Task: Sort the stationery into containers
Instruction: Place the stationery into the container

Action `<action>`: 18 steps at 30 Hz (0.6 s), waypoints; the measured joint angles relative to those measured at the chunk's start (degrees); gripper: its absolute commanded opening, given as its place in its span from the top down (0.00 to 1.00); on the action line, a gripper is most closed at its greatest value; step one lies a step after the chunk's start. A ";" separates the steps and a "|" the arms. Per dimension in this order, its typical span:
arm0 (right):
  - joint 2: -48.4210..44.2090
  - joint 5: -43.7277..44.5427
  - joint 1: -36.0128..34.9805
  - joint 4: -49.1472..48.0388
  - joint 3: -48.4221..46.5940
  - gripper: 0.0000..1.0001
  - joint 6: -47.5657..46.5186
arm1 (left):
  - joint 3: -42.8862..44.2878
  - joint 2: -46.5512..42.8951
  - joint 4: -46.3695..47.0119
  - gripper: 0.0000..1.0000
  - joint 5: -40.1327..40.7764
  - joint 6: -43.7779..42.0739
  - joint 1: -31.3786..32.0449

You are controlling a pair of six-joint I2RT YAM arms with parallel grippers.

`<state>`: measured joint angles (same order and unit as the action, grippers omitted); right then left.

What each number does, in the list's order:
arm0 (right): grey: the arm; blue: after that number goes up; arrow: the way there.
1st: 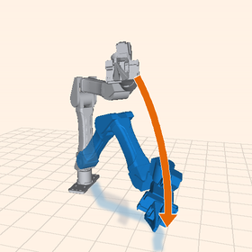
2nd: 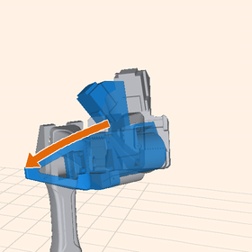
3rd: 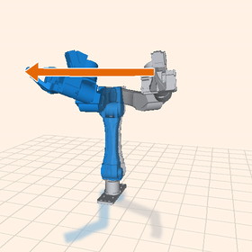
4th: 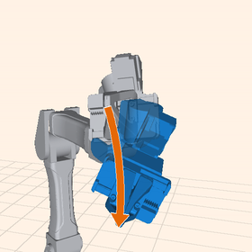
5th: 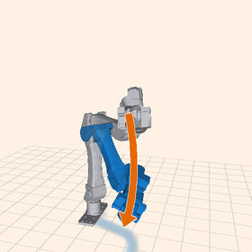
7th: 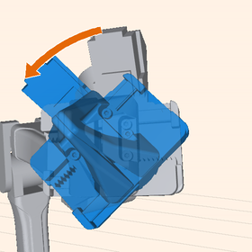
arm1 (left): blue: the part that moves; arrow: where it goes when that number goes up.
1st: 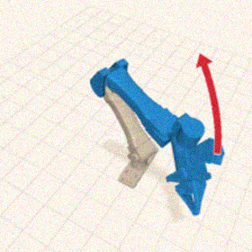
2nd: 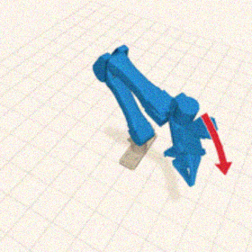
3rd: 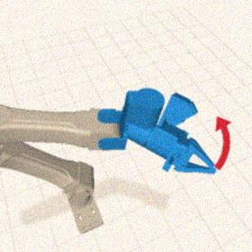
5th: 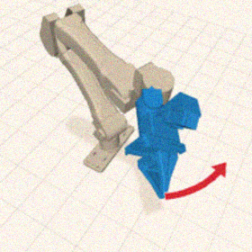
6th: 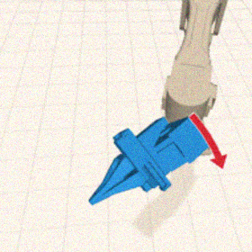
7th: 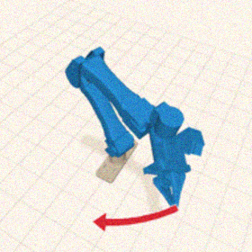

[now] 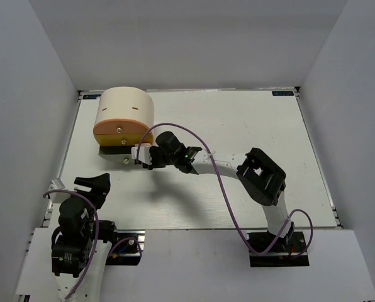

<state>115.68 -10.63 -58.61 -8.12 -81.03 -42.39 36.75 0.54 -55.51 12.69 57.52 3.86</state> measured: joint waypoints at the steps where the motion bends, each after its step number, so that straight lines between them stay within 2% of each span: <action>1: 0.00 0.02 0.00 -0.20 0.22 0.62 0.00 | 0.00 0.00 0.00 0.19 0.02 0.00 0.00; 18: -1.36 0.15 0.04 -0.92 1.01 0.62 0.02 | 0.00 0.00 0.00 0.19 0.35 0.57 0.00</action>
<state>114.32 -10.48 -58.57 -9.04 -80.03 -42.37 36.75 0.54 -55.51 13.04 58.08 3.86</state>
